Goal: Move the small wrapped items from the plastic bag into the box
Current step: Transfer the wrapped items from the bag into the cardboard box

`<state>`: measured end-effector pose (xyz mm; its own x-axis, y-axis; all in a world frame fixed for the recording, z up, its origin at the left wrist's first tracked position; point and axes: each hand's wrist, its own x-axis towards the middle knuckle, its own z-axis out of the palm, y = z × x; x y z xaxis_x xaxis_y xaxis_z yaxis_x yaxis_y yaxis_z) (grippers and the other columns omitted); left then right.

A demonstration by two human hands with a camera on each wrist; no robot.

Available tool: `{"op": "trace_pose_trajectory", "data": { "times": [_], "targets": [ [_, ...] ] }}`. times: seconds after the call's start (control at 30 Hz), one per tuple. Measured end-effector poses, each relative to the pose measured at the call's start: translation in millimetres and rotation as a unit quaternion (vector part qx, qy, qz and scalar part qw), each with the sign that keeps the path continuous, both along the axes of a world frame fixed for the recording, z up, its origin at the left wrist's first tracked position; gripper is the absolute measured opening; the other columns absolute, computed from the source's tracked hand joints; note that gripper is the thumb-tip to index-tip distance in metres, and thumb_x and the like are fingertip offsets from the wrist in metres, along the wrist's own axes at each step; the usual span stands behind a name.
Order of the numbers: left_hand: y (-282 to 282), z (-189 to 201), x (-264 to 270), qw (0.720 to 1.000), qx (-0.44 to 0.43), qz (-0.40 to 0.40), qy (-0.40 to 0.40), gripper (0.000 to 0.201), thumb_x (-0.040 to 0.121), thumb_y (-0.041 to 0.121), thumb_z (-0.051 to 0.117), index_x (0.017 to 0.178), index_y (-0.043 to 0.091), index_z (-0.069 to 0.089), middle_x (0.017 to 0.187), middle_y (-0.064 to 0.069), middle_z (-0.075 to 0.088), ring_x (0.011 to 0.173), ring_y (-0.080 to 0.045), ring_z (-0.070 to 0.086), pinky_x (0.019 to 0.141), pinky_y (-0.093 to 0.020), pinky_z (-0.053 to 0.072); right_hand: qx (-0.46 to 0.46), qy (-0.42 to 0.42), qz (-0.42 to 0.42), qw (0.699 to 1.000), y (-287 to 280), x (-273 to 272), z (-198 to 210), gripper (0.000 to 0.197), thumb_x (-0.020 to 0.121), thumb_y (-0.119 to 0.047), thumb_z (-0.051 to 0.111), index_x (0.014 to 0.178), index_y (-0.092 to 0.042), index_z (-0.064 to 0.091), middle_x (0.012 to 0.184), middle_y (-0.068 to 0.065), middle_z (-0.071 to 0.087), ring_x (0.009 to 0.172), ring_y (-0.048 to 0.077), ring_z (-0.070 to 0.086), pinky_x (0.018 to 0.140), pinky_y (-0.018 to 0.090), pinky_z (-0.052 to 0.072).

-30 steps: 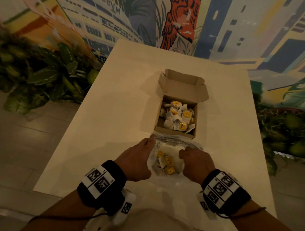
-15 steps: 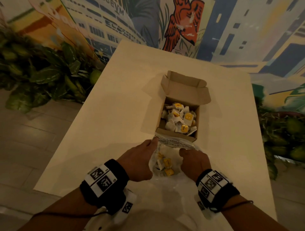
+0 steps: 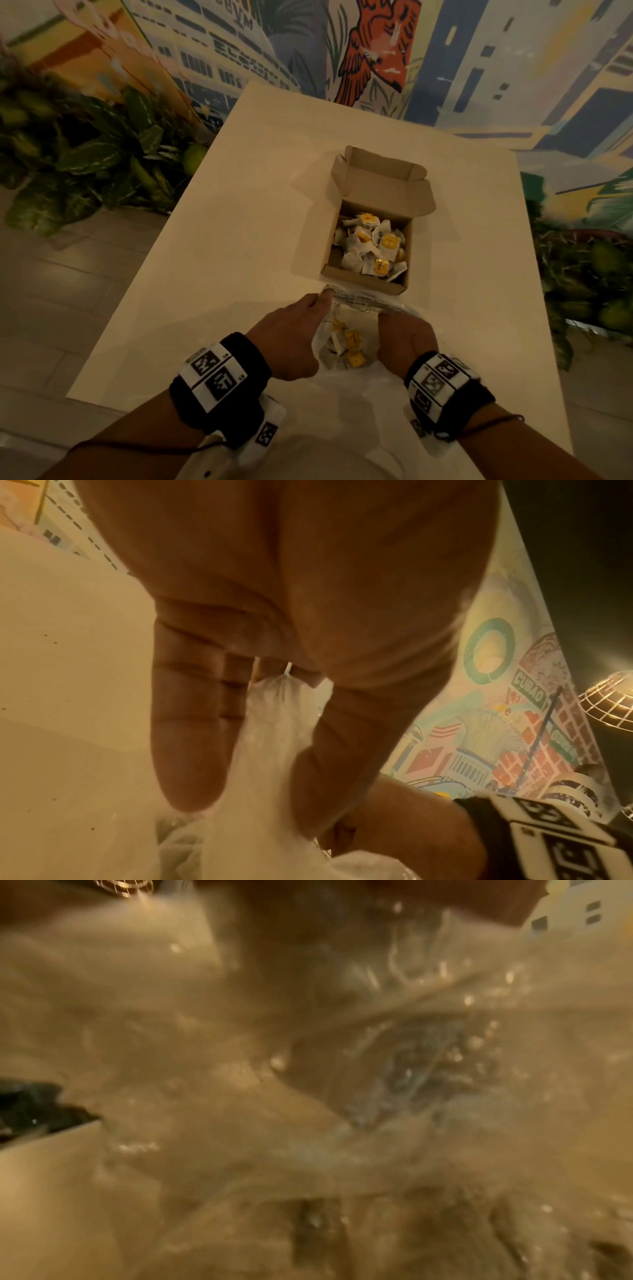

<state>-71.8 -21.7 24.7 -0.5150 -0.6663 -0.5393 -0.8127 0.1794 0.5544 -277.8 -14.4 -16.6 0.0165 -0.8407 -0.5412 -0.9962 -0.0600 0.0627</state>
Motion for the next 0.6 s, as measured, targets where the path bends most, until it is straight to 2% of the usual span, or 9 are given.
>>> {"op": "trace_pose_trajectory", "data": {
  "times": [0.07, 0.1, 0.13, 0.2, 0.3, 0.37, 0.43, 0.5, 0.6],
  "targets": [
    [-1.5, -0.3, 1.0, 1.000, 0.001, 0.005, -0.005, 0.108, 0.075, 0.021, 0.069, 0.146, 0.020, -0.012, 0.155, -0.003, 0.015, 0.109, -0.031, 0.051, 0.087, -0.044, 0.049, 0.001, -0.014, 0.014, 1.000, 3.5, 3.4, 8.2, 0.050, 0.086, -0.021, 0.051, 0.134, -0.015, 0.039, 0.137, 0.010, 0.051, 0.126, 0.029, 0.047, 0.099, 0.036, 0.040],
    [-2.4, -0.4, 1.7, 1.000, 0.003, 0.007, -0.008, 0.108, 0.075, 0.021, 0.069, 0.146, 0.019, -0.013, 0.155, -0.003, 0.015, 0.109, -0.031, 0.051, 0.086, -0.043, 0.049, -0.014, -0.035, 0.023, 0.999, 5.6, 5.7, 12.9, 0.045, 0.083, -0.020, 0.052, 0.127, -0.017, 0.044, 0.127, 0.009, 0.058, 0.116, 0.029, 0.054, 0.087, 0.035, 0.044],
    [-3.2, -0.6, 2.3, 1.000, 0.003, 0.008, -0.010, 0.108, 0.075, 0.021, 0.069, 0.146, 0.019, -0.013, 0.155, -0.003, 0.014, 0.109, -0.031, 0.051, 0.086, -0.042, 0.049, -0.041, -0.071, 0.029, 0.996, 8.0, 7.4, 17.5, 0.038, 0.081, -0.019, 0.052, 0.119, -0.019, 0.048, 0.116, 0.007, 0.064, 0.104, 0.029, 0.059, 0.074, 0.032, 0.043],
    [-4.0, -1.3, 2.8, 1.000, 0.002, 0.009, -0.013, 0.108, 0.075, 0.022, 0.069, 0.145, 0.019, -0.013, 0.156, -0.003, 0.012, 0.112, -0.032, 0.050, 0.088, -0.042, 0.048, -0.100, -0.172, 0.026, 0.980, 11.8, 10.4, 23.8, 0.029, 0.082, -0.017, 0.051, 0.111, -0.023, 0.053, 0.101, 0.002, 0.069, 0.090, 0.026, 0.062, 0.065, 0.028, 0.039],
    [-3.4, -2.5, 2.1, 1.000, 0.000, 0.010, -0.013, 0.109, 0.074, 0.023, 0.069, 0.146, 0.019, -0.013, 0.157, -0.003, 0.011, 0.120, -0.032, 0.045, 0.092, -0.041, 0.046, -0.058, -0.272, -0.018, 0.960, 12.9, 15.6, 19.6, 0.032, 0.087, -0.018, 0.049, 0.118, -0.027, 0.053, 0.100, 0.001, 0.069, 0.091, 0.025, 0.061, 0.070, 0.031, 0.045],
    [-3.2, -2.4, 1.2, 1.000, -0.001, 0.010, -0.006, 0.108, 0.074, 0.023, 0.069, 0.146, 0.019, -0.012, 0.156, -0.003, 0.011, 0.122, -0.031, 0.044, 0.092, -0.042, 0.046, 0.007, -0.240, -0.024, 0.970, 11.0, 19.7, 6.1, 0.040, 0.087, -0.021, 0.049, 0.127, -0.026, 0.046, 0.109, 0.005, 0.066, 0.099, 0.027, 0.059, 0.076, 0.032, 0.045],
    [-2.3, -2.0, 0.3, 1.000, 0.002, 0.011, 0.002, 0.107, 0.075, 0.023, 0.068, 0.146, 0.019, -0.013, 0.156, -0.003, 0.012, 0.120, -0.029, 0.046, 0.088, -0.040, 0.047, 0.035, -0.168, 0.009, 0.985, 9.5, 23.0, -10.8, 0.045, 0.086, -0.023, 0.050, 0.130, -0.022, 0.041, 0.111, 0.009, 0.063, 0.099, 0.030, 0.060, 0.072, 0.032, 0.043],
    [-1.9, -1.7, -0.2, 1.000, 0.002, 0.009, 0.003, 0.108, 0.075, 0.023, 0.068, 0.146, 0.020, -0.013, 0.156, -0.002, 0.012, 0.118, -0.028, 0.046, 0.087, -0.039, 0.047, 0.011, -0.144, 0.029, 0.989, 8.6, 26.4, -18.3, 0.033, 0.090, -0.028, 0.046, 0.120, -0.016, 0.049, 0.102, 0.012, 0.064, 0.092, 0.032, 0.061, 0.066, 0.033, 0.040],
    [-2.6, -1.8, 1.4, 1.000, -0.001, 0.013, 0.000, 0.107, 0.075, 0.023, 0.068, 0.146, 0.020, -0.013, 0.156, -0.003, 0.013, 0.122, -0.029, 0.044, 0.091, -0.040, 0.047, 0.001, -0.139, 0.034, 0.990, 6.9, 28.2, -19.9, 0.023, 0.089, -0.021, 0.047, 0.101, -0.010, 0.063, 0.101, 0.014, 0.066, 0.093, 0.031, 0.061, 0.074, 0.034, 0.046]
  ]
}}
